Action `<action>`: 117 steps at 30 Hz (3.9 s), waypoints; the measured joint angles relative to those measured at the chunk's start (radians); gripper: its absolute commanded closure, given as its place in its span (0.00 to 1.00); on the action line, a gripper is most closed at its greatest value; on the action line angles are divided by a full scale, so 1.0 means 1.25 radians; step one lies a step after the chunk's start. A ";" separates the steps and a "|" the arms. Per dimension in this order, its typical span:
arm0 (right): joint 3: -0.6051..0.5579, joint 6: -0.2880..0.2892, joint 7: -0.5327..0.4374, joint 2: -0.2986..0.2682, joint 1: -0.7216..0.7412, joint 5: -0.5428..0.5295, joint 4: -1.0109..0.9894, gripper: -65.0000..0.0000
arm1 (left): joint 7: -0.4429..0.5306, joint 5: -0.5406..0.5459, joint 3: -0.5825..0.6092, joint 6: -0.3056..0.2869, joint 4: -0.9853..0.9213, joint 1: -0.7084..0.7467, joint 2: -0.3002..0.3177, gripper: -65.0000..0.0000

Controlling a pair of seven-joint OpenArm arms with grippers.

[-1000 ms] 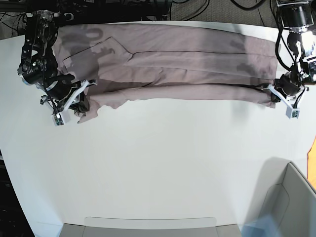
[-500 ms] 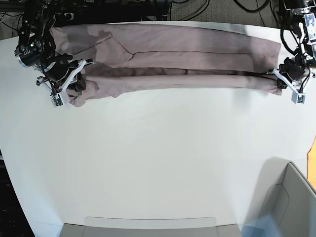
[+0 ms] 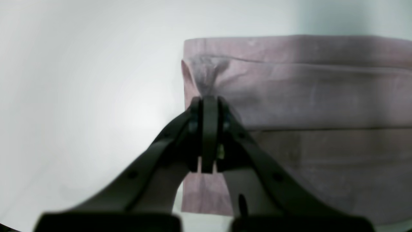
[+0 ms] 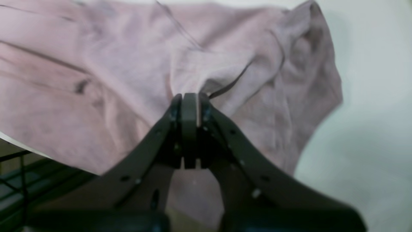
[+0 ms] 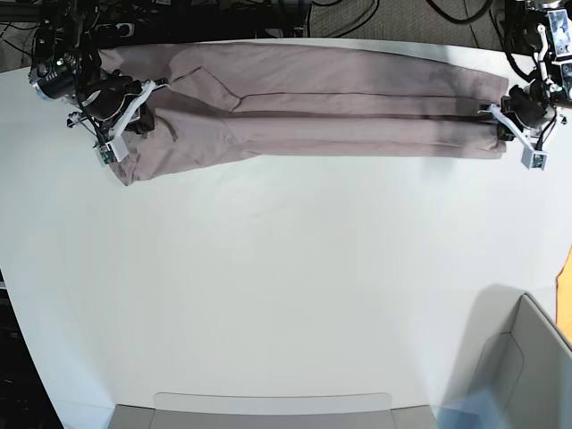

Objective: Fold the T-shirt properly
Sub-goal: 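Fold the hem up over the folded shoulder edge, then lower the hem onto the shirt and open both grippers, then grasp both ends of the long shirt strip with both grippers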

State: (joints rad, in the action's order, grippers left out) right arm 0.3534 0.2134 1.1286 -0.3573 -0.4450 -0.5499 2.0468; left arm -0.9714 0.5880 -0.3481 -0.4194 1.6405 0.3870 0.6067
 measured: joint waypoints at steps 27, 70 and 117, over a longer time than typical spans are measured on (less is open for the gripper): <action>-0.004 0.000 -0.002 0.002 -0.029 0.003 -0.010 0.67 | 0.005 -0.001 0.000 0.005 0.029 0.064 -0.005 0.68; -0.008 0.000 -0.002 -0.017 0.008 0.003 -0.030 0.59 | 0.034 0.240 0.204 -0.050 -0.230 -0.005 0.098 0.73; -0.007 0.000 -0.002 0.012 0.042 0.003 -0.030 0.59 | -0.338 0.157 -0.269 -0.222 0.166 -0.035 -0.144 1.00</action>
State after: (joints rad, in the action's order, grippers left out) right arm 0.3443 0.2134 1.1259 -0.3428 -0.3927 -0.5465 2.0094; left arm -1.3941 0.7845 -0.6849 -0.6968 1.8481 0.3431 0.4267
